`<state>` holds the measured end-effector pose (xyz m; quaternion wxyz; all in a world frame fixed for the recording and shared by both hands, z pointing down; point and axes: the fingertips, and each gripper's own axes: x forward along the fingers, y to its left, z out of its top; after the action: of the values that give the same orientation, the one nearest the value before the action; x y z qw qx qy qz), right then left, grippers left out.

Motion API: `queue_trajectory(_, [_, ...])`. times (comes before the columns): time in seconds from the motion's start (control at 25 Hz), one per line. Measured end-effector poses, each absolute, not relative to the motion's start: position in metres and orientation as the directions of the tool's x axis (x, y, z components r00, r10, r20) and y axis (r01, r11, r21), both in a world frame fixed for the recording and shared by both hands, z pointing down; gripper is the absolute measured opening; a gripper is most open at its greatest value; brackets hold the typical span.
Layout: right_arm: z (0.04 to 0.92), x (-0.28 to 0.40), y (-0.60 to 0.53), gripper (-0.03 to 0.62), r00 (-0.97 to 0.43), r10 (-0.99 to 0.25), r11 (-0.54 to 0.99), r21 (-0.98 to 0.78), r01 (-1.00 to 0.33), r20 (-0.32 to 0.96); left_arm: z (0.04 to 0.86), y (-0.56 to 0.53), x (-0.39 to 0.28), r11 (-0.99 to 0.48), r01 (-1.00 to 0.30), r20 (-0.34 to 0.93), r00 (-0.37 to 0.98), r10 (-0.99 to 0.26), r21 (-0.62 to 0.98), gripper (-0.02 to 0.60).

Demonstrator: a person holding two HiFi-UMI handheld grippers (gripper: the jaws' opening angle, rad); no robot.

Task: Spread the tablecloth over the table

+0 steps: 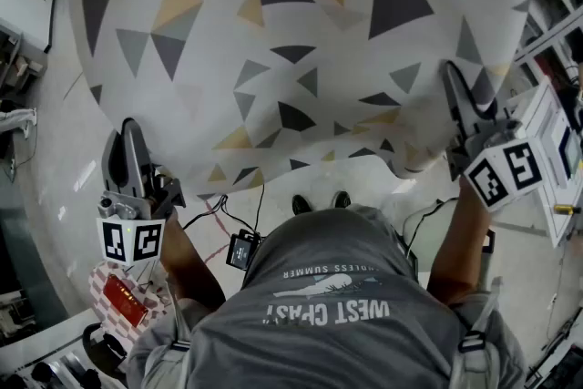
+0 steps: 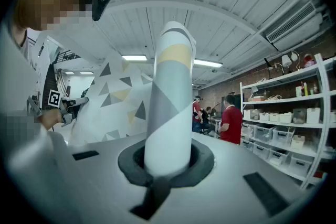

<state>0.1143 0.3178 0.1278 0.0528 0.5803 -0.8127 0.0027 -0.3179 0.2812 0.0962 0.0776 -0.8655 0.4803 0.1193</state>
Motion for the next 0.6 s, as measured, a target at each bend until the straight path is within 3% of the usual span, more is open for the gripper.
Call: queue_trajectory(0.6, [0.133, 0.118, 0.313, 0.012, -0.329, -0.939, 0.330, -0.012, -0.944, 0.097, 0.101, 0.269, -0.317, -0.541, -0.841, -0.272, 0.524, -0.807, -0.014, -0.003])
